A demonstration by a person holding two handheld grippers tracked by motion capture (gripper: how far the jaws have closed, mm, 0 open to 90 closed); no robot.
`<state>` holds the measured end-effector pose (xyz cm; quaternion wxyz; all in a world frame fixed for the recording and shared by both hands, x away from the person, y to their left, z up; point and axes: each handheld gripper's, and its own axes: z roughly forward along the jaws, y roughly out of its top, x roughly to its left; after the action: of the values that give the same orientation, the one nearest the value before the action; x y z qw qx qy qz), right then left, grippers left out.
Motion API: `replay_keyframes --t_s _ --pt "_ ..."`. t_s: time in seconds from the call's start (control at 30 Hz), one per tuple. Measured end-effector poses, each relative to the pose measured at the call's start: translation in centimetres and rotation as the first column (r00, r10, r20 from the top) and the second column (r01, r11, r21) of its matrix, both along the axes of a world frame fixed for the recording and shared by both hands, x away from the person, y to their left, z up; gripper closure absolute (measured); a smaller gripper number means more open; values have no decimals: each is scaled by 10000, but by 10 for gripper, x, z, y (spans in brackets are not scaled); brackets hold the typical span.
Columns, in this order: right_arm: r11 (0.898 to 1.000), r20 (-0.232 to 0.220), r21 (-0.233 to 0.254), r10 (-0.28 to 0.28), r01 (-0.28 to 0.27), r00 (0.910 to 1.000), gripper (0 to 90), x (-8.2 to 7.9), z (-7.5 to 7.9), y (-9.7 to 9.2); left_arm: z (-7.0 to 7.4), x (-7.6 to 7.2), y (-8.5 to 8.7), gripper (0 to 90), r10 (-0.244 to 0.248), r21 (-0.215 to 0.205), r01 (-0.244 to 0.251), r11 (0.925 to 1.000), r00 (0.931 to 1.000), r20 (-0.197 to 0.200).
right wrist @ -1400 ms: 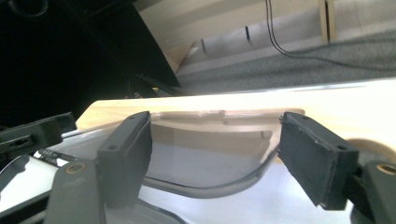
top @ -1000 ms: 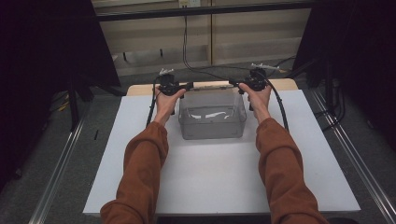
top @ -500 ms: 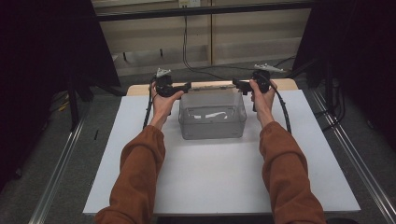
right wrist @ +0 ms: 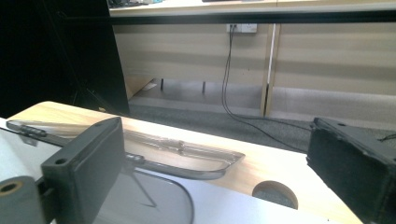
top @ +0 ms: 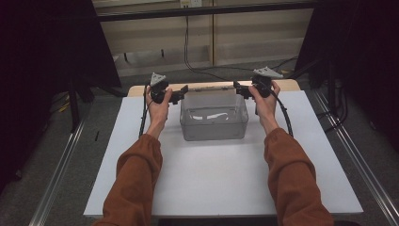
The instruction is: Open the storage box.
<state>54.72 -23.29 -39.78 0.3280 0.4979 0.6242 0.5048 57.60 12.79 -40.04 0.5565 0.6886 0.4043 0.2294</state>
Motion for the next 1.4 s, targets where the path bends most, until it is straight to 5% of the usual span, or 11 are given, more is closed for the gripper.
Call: replay_keyframes --t_s 0.17,0.33,0.53,0.67,0.8,0.9,1.07,1.4 --pt "9998 300 -167 -83 89 9995 8 -9 2 1 3 -12 0 17 57 94 -62 9999 9986 533" --pt "9972 444 -712 -176 207 9989 8 -18 3 -1 2 -23 -1 18 -110 40 108 9999 9981 612" --pt "9979 612 -639 -28 67 9981 5 -31 3 -1 3 -36 4 17 -141 -146 150 9998 9979 639" --pt "9999 710 -152 -62 73 9975 0 -41 7 -2 2 -41 9 17 -83 -187 95 9998 9979 641" --pt "9988 922 -482 29 16 9957 1 -50 11 0 2 -49 12 18 -45 -425 77 9991 9972 750" --pt "9994 944 -349 41 -8 9955 0 -57 13 1 3 -57 14 25 -116 256 94 9996 9963 854" --pt "9992 1026 -390 163 -124 9946 3 -71 13 2 5 -70 18 29 -255 411 213 9989 9944 1027" --pt "9989 1310 -435 -116 174 9913 2 -93 7 -5 7 -99 17 29 -404 46 402 9992 9928 1125"
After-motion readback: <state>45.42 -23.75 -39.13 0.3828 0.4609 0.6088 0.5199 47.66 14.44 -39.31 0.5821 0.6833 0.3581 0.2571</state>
